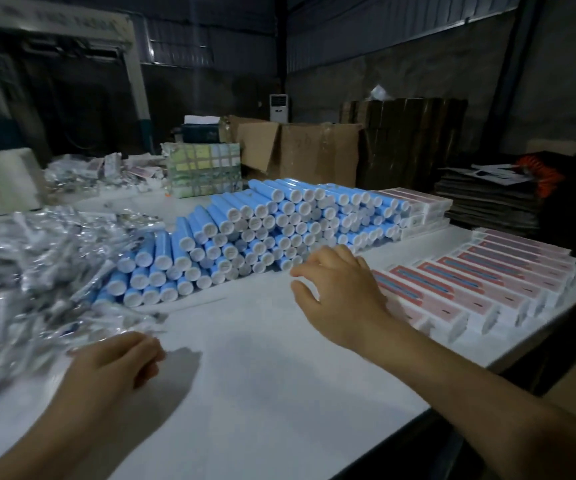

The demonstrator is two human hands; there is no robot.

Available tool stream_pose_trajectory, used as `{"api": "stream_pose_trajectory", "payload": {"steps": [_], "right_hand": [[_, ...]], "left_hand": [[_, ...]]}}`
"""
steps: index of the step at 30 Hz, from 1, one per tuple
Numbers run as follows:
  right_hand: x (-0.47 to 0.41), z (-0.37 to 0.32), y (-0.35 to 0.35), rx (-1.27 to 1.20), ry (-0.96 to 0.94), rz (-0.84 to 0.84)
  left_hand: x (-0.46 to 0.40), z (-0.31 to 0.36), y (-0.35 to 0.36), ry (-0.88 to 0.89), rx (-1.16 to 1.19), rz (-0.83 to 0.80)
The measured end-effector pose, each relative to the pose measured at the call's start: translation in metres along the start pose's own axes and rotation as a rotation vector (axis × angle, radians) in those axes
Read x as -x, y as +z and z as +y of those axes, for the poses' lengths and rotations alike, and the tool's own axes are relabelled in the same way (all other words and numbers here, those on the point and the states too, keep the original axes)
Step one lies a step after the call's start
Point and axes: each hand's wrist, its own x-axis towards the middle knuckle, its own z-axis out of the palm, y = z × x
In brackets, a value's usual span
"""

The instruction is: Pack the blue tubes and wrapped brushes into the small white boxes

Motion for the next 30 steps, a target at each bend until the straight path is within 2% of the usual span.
{"api": "stream_pose_trajectory", "payload": {"steps": [3,9,14,22,25,30], "right_hand": [[-0.024,-0.042,0.024,-0.134,-0.107,-0.019],[-0.038,-0.108,0.077,-0.253,-0.192,-0.221],[-0.03,-0.116,0.1,-0.178,-0.227,-0.406],[-0.027,-0.117,0.097,-0.12,-0.281,-0.411],[-0.025,-0.114,0.097,-0.141,-0.27,-0.42],[-0.028,-0.112,0.106,-0.165,-0.238,-0.394]], "left_hand": [[0.009,0.008,0.001,0.045,-0.036,0.038],[0.015,0.024,0.01,0.06,-0.113,0.061],[0.016,0.025,0.007,0.028,-0.138,0.041],[0.029,0.038,0.002,0.031,-0.198,-0.056],[0.03,0.052,-0.012,0.084,-0.392,-0.051],[0.034,0.099,-0.081,0.166,-0.73,0.171]]}}
